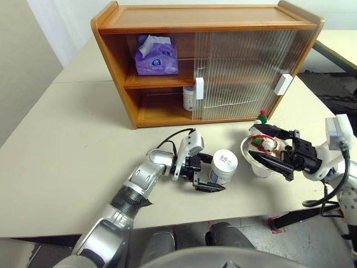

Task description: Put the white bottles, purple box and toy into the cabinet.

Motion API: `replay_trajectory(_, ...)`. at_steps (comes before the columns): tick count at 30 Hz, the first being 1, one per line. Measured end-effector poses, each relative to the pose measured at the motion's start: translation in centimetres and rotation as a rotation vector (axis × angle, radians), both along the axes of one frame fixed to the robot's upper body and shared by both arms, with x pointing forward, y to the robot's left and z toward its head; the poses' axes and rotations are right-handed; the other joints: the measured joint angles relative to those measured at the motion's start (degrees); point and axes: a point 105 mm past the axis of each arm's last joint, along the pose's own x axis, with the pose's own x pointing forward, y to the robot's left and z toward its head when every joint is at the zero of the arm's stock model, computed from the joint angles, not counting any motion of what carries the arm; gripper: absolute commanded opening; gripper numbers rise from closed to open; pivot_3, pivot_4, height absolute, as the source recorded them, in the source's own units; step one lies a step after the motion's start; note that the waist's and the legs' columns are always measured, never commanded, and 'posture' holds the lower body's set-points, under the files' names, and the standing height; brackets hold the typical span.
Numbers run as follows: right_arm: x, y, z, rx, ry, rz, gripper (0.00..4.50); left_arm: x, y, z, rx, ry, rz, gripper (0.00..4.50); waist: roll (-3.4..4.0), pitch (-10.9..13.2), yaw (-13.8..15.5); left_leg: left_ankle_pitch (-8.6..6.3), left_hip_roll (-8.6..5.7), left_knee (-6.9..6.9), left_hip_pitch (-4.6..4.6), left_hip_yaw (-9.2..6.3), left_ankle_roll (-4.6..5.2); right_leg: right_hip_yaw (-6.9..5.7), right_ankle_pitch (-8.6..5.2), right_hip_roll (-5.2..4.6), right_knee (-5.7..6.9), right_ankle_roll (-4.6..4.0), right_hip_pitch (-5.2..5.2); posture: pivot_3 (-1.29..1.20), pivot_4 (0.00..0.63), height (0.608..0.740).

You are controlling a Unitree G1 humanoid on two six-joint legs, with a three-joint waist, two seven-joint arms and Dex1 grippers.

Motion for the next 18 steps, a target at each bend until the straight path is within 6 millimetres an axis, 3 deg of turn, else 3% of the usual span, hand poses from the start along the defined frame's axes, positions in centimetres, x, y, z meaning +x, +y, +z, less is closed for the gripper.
replay_trajectory(2, 0.04, 0.00, -0.05, -0.001, 0.009, -0.004, 4.50, -0.01, -0.20, -0.21, 0.001, 0.006, 0.001, 4.48, 0.01, 0.0, 0.0, 0.00, 0.01, -0.02, 0.00, -0.01, 0.00, 0.04, -0.02, 0.00, 0.00, 0.00, -0.01, -0.20, 0.017, 0.740)
replay_trajectory(7, -0.02, 0.29, 0.22, -0.007, 0.007, -0.005, 4.50, 0.19, -0.51, -0.18, -0.006, 0.005, 0.015, 3.25, 0.02, 0.0, -0.1, -0.01, -0.02, -0.04, -0.01, 0.00, 0.01, 0.02, -0.07, 0.01, 0.00, 0.08, 0.00, -0.20, 0.016, 0.740)
replay_trajectory(18, 0.23, 0.64, 0.79, -0.009, 0.000, -0.008, 4.50, 0.59, 0.28, -0.40, -0.010, -0.022, 0.086, 3.18, 0.03, 0.0, -0.4, -0.01, -0.02, -0.05, 0.00, 0.01, 0.02, 0.01, -0.07, 0.01, 0.00, 0.12, -0.02, -0.20, 0.014, 0.740)
